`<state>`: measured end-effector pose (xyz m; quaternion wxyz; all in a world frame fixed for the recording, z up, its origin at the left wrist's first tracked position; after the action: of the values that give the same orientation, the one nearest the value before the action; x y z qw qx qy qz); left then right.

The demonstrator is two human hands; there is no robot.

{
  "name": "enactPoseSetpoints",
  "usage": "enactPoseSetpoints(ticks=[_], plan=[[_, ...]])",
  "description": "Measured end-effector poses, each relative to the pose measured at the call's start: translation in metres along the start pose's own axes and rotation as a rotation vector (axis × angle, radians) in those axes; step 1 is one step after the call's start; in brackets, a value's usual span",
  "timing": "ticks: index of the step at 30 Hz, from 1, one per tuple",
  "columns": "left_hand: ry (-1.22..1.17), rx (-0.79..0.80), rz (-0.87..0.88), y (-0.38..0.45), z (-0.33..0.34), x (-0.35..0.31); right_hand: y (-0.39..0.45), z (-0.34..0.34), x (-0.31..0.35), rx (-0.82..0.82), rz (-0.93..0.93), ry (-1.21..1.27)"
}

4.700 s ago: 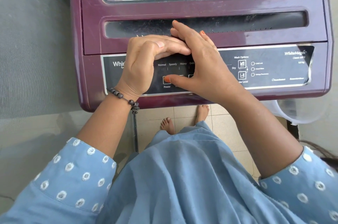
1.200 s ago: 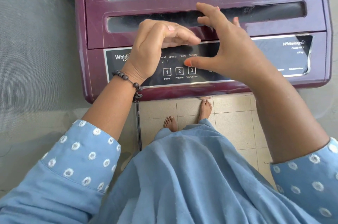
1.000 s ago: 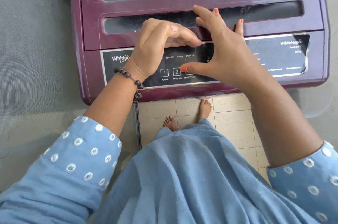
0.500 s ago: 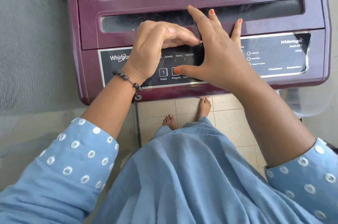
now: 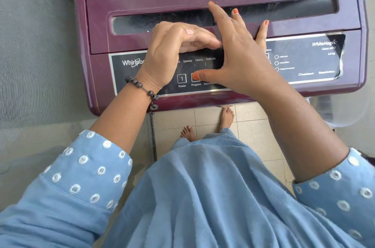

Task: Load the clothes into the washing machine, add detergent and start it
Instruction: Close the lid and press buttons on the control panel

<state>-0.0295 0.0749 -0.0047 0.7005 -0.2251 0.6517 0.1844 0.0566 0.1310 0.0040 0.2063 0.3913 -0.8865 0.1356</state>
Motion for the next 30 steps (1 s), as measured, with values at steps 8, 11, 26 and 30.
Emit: enactPoseSetpoints(ticks=[8,11,26,30], plan=[[-0.016,0.013,0.014,-0.0006,0.0017,-0.0023,0.0011,0.0004,0.0004,0.005,0.017,0.009],[-0.021,0.010,0.022,-0.0004,0.0013,-0.0030,0.0016,0.0008,0.0008,0.010,0.017,-0.001],[0.013,-0.015,0.028,0.0004,-0.0003,-0.0030,0.0030,0.0010,0.0001,0.008,0.020,-0.025],[0.014,-0.012,0.023,0.0016,-0.0005,-0.0016,0.0019,0.0016,-0.0008,0.009,0.021,0.003]])
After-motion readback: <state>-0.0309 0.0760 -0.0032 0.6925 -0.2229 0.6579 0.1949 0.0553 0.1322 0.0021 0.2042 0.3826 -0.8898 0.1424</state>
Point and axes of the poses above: each hand's wrist, its own y-axis towards the middle knuckle, its own z-axis out of the palm, x = y × z, the point moved 10 cm from there along y, towards the middle knuckle, and after that the axes turned 13 degrees about -x, right-handed, at the moved point
